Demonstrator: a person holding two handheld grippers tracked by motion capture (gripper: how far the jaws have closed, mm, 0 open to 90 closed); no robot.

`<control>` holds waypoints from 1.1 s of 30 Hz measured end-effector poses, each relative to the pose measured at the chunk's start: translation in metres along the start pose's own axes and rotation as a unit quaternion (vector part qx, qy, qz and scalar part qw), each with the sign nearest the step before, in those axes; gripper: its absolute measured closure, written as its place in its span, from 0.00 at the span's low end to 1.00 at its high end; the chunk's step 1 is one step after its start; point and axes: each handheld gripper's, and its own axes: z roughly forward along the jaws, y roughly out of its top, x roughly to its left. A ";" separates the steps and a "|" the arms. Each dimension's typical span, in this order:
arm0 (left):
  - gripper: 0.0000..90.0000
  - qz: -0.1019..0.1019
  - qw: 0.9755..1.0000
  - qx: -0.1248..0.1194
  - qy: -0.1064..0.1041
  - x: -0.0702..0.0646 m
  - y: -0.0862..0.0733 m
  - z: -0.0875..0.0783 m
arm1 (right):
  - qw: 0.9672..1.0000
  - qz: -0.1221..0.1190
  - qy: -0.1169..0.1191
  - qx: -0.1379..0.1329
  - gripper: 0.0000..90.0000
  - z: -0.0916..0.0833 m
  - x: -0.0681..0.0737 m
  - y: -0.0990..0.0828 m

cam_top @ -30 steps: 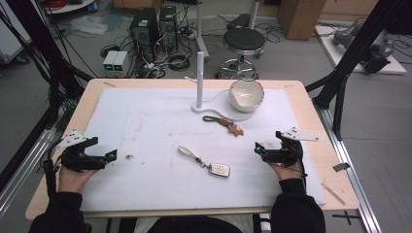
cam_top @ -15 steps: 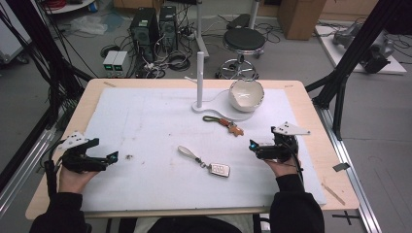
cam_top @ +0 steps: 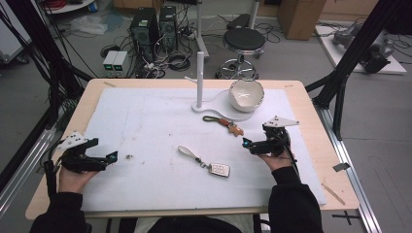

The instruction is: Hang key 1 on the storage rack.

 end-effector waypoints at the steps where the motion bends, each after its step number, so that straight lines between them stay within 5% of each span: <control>1: 0.02 -0.001 1.000 0.000 0.001 0.000 0.000 0.000 | 1.000 -0.004 0.001 0.003 0.00 0.003 0.001 0.001; 13: 0.02 -0.001 1.000 0.002 -0.001 0.001 0.000 0.001 | 1.000 -0.012 0.007 0.021 0.00 0.024 0.003 0.019; 33: 0.02 -0.002 1.000 -0.001 -0.002 0.001 0.000 0.001 | 0.996 -0.059 0.035 0.053 0.00 0.061 0.021 0.060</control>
